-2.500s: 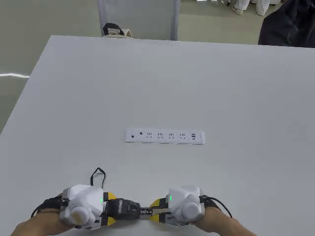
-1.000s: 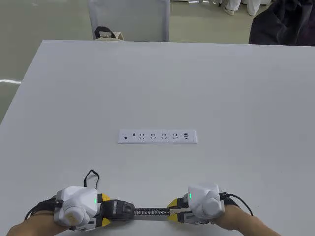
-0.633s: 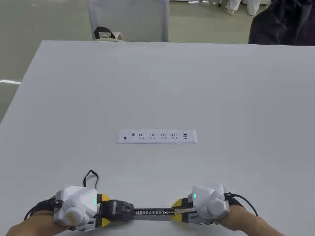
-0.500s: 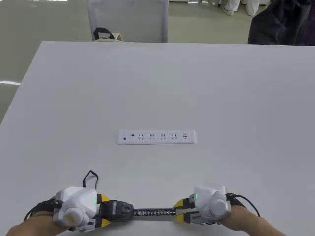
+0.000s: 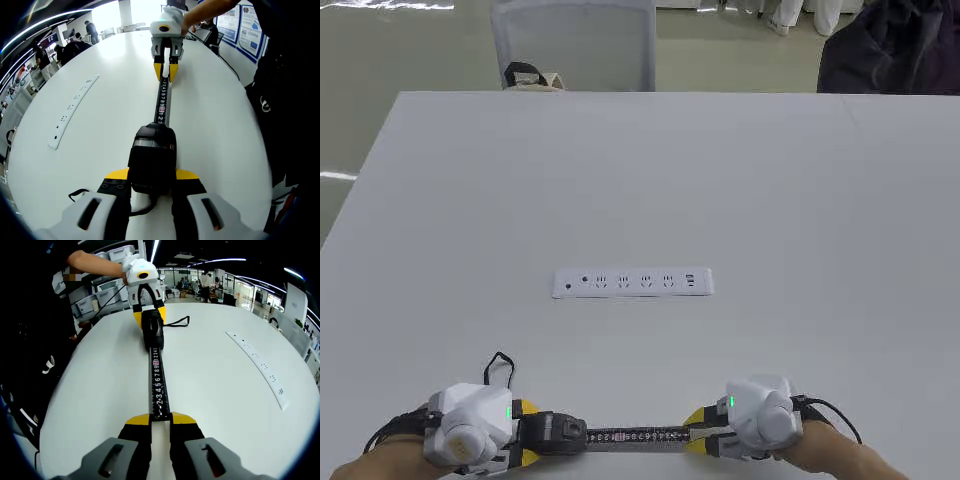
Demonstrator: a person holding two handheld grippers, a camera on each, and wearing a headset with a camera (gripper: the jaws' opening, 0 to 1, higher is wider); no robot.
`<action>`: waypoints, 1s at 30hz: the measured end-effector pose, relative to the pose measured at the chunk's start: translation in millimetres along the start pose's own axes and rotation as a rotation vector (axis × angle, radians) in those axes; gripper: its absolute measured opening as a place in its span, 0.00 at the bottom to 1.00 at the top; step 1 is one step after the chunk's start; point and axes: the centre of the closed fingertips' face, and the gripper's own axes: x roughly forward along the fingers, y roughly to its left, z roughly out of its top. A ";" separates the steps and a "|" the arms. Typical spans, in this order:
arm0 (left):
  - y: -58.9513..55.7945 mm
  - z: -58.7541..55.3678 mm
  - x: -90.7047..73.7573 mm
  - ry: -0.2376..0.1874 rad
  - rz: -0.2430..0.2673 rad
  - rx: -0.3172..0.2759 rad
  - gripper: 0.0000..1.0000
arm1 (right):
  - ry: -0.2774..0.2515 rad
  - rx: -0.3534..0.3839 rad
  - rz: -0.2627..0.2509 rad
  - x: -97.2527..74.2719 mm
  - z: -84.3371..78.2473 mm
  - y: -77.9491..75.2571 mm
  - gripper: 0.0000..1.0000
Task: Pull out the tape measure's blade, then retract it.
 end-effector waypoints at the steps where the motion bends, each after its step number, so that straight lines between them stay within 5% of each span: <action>1: 0.0 -0.1 0.0 0.001 0.000 0.000 0.26 | 0.001 0.000 -0.001 -0.7 -0.8 -0.2 0.11; 30: 0.1 0.9 1.0 0.010 -0.002 -0.001 0.26 | 0.025 0.018 -0.026 -23.0 -25.8 -3.4 0.11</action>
